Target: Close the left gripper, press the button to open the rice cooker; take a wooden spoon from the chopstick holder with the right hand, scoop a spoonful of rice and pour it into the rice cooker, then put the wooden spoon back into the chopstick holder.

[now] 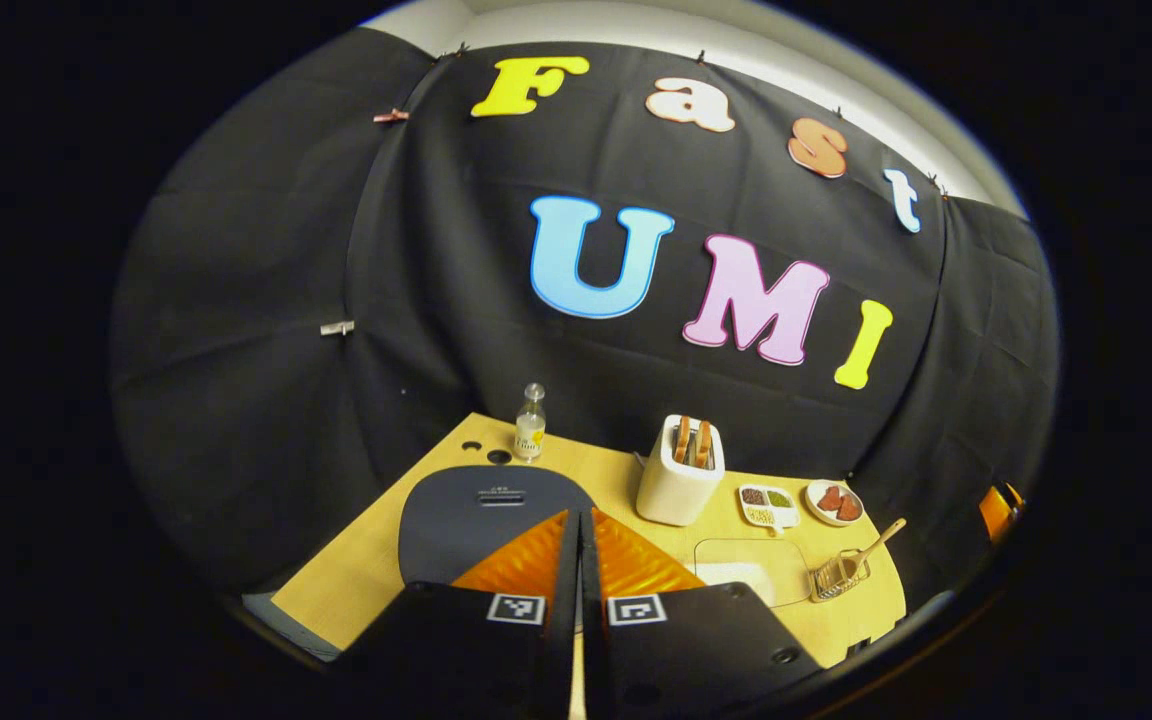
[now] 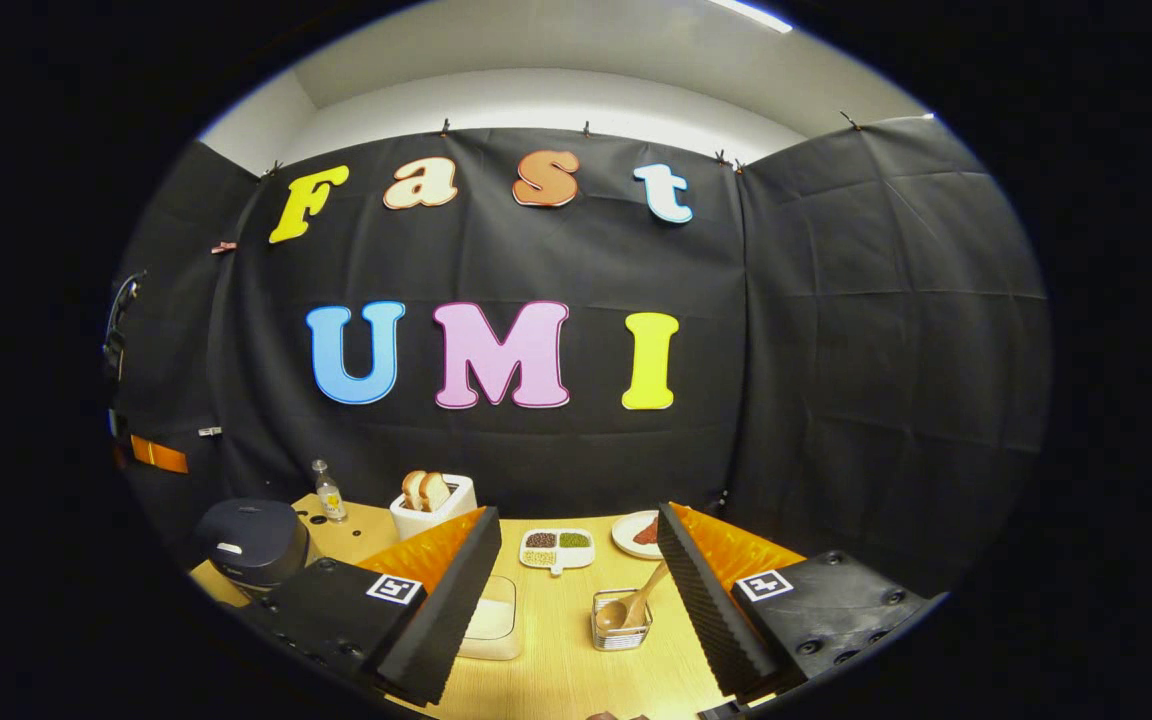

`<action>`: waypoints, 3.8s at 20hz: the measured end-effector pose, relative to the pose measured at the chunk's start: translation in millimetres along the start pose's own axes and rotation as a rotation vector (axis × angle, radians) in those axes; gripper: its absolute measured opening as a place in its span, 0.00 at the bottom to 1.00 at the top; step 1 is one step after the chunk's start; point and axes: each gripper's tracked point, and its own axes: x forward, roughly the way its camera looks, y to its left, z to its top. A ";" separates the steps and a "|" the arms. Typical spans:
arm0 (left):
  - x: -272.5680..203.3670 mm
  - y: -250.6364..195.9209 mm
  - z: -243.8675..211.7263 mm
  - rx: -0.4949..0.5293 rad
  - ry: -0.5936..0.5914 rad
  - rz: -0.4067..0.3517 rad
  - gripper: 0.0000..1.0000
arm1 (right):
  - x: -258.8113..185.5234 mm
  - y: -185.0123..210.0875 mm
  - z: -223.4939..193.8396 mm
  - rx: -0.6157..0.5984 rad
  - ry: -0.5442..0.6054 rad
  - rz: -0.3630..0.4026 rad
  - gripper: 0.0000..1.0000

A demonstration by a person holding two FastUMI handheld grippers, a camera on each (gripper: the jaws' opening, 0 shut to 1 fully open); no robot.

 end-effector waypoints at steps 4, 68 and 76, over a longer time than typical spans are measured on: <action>18.3 24.4 -20.7 0.004 0.058 -0.020 0.07 | -16.1 1.1 -5.0 0.009 0.015 -0.043 0.98; -30.7 -78.4 -49.6 0.041 -0.142 0.197 0.96 | 123.8 -115.7 -144.4 0.206 0.358 -0.081 0.98; -32.8 -84.6 -78.0 0.077 -0.078 0.278 0.96 | 183.5 -110.6 -215.1 0.245 0.500 -0.038 0.99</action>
